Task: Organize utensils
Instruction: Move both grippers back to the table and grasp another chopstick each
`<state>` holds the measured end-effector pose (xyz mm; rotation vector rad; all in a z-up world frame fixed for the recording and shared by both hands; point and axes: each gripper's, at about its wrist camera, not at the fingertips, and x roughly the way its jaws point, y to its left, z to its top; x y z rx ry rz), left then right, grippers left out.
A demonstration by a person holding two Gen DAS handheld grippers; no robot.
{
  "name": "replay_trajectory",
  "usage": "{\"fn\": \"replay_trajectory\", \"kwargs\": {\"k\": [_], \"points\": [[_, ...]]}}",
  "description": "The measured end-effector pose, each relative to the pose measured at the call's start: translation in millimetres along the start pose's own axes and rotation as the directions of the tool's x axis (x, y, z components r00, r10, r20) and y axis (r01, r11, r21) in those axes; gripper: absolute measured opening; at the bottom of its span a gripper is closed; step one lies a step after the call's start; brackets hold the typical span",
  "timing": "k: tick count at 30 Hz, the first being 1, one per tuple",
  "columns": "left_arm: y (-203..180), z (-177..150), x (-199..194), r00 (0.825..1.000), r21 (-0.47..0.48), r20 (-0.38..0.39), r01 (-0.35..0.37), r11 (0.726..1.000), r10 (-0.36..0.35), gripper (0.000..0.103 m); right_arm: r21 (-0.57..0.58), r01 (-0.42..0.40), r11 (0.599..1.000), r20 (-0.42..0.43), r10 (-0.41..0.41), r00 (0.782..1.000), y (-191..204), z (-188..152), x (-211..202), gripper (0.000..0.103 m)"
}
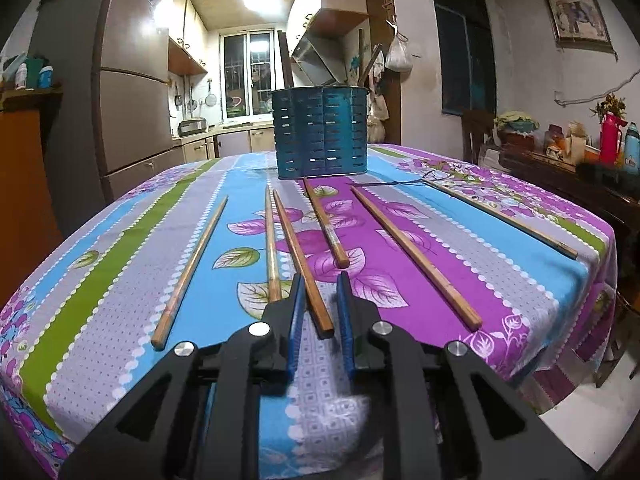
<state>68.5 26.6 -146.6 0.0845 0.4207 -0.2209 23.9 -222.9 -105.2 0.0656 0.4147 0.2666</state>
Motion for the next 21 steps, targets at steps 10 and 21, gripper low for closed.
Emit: {"fn": "replay_trajectory", "kwargs": {"k": [10,21], "points": [[-3,-2,-4,1.000,-0.002,0.021,-0.019,1.000,0.019,0.015,0.002,0.013,1.000,-0.043,-0.013,0.999,-6,-41,16,0.023],[-5,-5,-6,0.999,0.000,0.037,-0.028,1.000,0.028,0.015,-0.007,0.018,1.000,-0.030,-0.018,0.999,-4,-49,19,0.017]]}}
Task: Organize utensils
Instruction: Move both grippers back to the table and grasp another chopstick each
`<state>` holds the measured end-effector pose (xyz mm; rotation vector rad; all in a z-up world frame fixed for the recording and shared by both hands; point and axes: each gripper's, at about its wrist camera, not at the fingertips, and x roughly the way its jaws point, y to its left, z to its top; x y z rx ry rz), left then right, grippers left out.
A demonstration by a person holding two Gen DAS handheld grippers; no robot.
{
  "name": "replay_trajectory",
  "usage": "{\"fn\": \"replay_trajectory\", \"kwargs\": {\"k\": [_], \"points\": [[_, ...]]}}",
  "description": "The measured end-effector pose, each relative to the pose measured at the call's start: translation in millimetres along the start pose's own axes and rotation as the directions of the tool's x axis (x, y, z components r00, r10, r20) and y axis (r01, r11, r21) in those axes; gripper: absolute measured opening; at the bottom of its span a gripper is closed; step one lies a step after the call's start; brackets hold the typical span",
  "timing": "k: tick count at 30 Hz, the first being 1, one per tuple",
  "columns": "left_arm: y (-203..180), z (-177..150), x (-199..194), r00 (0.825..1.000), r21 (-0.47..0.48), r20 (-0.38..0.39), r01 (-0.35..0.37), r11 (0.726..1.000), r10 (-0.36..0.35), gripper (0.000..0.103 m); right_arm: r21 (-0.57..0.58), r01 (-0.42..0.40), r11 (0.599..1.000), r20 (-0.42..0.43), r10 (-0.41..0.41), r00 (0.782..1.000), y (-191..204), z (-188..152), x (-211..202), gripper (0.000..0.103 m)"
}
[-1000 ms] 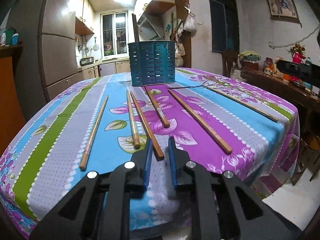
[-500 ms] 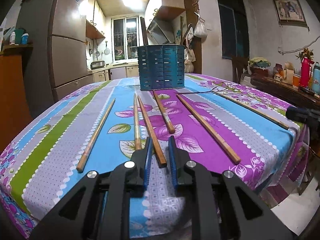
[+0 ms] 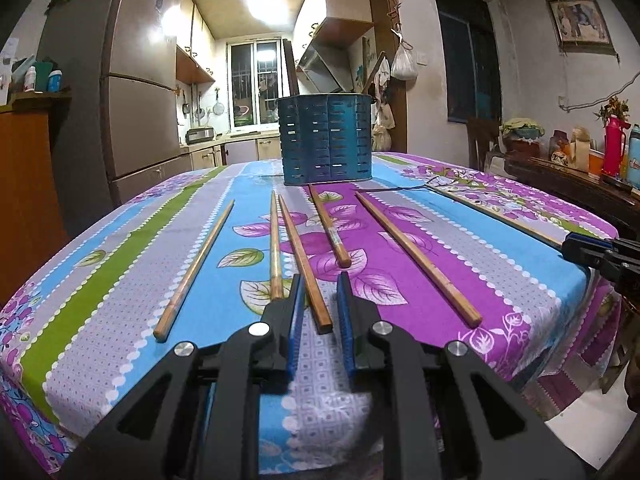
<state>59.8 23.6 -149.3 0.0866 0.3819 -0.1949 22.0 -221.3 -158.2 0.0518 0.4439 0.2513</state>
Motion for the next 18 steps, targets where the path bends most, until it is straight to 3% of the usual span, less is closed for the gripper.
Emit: {"fn": "replay_trajectory", "kwargs": {"k": [14,18], "points": [[2.8,-4.2,-1.6,1.000,-0.019,0.030,0.008,1.000,-0.008,0.015,-0.021,0.048,0.999,0.047,-0.047,0.998,6.5,-6.4,-0.6,0.017],[2.7,-3.9,-2.8,1.000,-0.023,0.031,0.001,1.000,0.000,0.013,-0.008,0.054,0.999,0.068,-0.053,0.996,6.9,-9.2,-2.1,0.010]]}}
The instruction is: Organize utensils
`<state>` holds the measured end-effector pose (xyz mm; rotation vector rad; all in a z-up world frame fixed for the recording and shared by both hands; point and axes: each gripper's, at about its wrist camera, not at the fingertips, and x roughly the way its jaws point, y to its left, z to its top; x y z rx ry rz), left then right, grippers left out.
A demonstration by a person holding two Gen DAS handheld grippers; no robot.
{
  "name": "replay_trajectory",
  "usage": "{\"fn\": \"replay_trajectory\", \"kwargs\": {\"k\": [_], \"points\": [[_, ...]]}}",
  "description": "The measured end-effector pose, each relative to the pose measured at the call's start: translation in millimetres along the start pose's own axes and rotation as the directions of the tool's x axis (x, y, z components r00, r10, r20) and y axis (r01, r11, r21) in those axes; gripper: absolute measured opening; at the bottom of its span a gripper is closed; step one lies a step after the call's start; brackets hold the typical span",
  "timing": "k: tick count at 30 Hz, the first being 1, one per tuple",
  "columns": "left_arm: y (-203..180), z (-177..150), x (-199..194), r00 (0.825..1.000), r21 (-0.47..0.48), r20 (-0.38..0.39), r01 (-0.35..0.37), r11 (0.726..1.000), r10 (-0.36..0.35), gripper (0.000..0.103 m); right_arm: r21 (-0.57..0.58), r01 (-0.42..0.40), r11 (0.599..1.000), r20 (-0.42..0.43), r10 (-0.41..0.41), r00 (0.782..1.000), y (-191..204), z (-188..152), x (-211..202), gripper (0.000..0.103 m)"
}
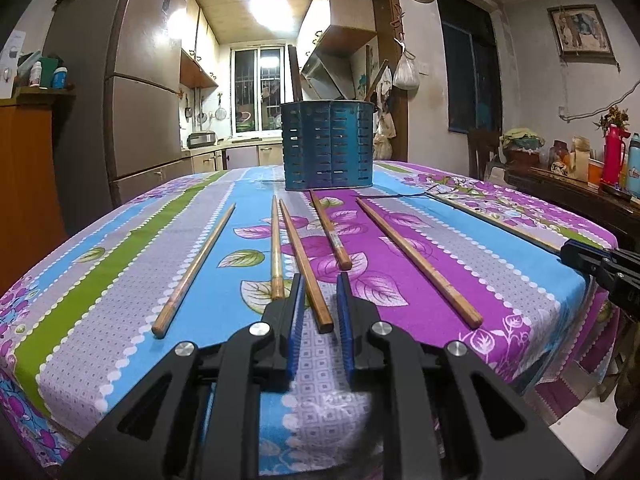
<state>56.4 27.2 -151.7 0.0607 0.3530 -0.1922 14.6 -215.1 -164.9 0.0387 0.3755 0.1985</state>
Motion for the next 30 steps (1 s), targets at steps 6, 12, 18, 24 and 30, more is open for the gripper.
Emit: {"fn": "replay_trajectory", "kwargs": {"k": [6,12,18,24,30], "points": [[1,3,-1,1.000,-0.001,-0.007,-0.003,1.000,0.003,0.009,0.025,-0.004,1.000,0.006,0.004,1.000,0,1,-5,0.008],[2,21,-20,0.999,0.010,0.042,0.009,1.000,-0.009,0.006,-0.005,-0.003,1.000,0.038,0.003,0.999,1,28,-30,0.008],[9,63,-40,0.990,0.007,0.137,0.033,0.999,-0.034,0.006,-0.077,0.002,0.997,0.121,0.007,0.993,0,78,-62,0.008],[7,126,-37,0.967,0.058,0.245,0.058,0.997,-0.071,0.006,-0.125,-0.023,0.992,0.183,0.046,0.982,-8,136,-62,0.008],[9,184,-11,0.961,0.071,0.243,0.120,0.990,-0.134,0.006,-0.103,-0.078,0.992,0.134,0.092,0.987,-27,189,-26,0.008]]}}
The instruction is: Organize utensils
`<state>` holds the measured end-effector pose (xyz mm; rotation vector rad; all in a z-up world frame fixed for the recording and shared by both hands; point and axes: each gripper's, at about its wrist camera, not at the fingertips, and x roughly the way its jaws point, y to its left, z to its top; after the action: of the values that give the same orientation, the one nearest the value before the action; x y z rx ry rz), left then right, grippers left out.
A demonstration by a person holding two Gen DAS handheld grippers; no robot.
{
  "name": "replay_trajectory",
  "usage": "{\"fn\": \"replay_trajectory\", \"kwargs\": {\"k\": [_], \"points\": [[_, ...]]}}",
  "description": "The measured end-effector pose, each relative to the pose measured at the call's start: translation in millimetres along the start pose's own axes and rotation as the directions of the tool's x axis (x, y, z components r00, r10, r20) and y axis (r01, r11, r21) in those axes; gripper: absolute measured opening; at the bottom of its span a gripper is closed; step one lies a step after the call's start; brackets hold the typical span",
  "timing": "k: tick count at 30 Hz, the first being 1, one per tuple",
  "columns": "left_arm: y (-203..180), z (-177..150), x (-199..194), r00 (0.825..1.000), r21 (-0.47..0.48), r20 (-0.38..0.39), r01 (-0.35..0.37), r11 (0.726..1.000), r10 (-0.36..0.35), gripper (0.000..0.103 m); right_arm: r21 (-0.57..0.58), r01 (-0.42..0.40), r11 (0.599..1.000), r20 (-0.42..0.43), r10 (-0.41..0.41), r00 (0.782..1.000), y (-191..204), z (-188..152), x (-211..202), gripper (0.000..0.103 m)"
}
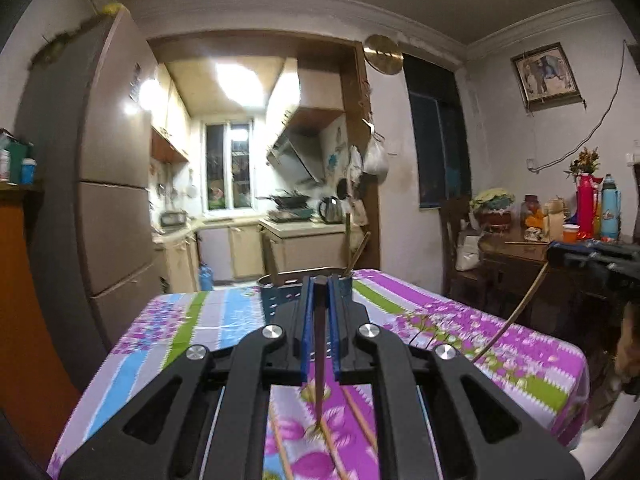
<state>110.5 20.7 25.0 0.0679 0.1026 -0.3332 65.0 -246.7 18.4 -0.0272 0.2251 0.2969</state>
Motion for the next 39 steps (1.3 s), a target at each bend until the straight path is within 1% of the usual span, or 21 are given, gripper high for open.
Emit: {"fn": "replay_trajectory", "kwargs": {"k": [2,7,10,13,19,26,29,32,36,39], "points": [[3,8,14,0.999,-0.013,-0.024,0.023,1.000,-0.023,0.006,0.002,-0.007,1.000,-0.024,0.007,1.000,-6,12,14,0.008],[12,23,39,0.998,-0.043,-0.055,0.040,0.998,-0.043,0.006,-0.020,-0.027,0.999,-0.086,0.025,0.996,-7,34,40,0.008],[14,27,42,0.998,-0.047,-0.053,0.041,0.998,-0.044,0.006,-0.016,-0.040,0.999,-0.121,0.038,0.992,-8,46,51,0.008],[13,30,42,0.998,-0.039,-0.044,0.041,0.998,-0.043,0.006,-0.002,-0.047,0.999,-0.138,0.046,0.989,-9,53,57,0.008],[13,35,44,0.998,-0.032,-0.035,0.049,0.998,-0.050,0.006,0.005,-0.064,0.998,-0.149,0.064,0.987,-6,74,63,0.008],[15,44,46,0.998,-0.031,-0.027,0.049,0.998,-0.050,0.006,0.008,-0.085,0.996,-0.143,0.085,0.986,-3,97,68,0.008],[20,57,48,0.999,-0.026,-0.016,0.043,0.999,-0.043,0.006,0.010,-0.100,0.995,-0.128,0.100,0.987,-2,114,70,0.008],[26,76,48,0.999,-0.030,0.009,0.032,0.999,-0.032,0.006,0.016,-0.117,0.993,-0.101,0.118,0.988,0,138,70,0.008],[35,110,48,0.998,-0.035,0.060,0.021,0.999,-0.018,0.006,0.016,-0.137,0.990,-0.061,0.138,0.989,3,173,74,0.008],[37,141,50,0.994,-0.030,0.105,0.012,0.999,-0.009,0.006,0.023,-0.152,0.988,-0.027,0.153,0.988,4,205,80,0.008]]}}
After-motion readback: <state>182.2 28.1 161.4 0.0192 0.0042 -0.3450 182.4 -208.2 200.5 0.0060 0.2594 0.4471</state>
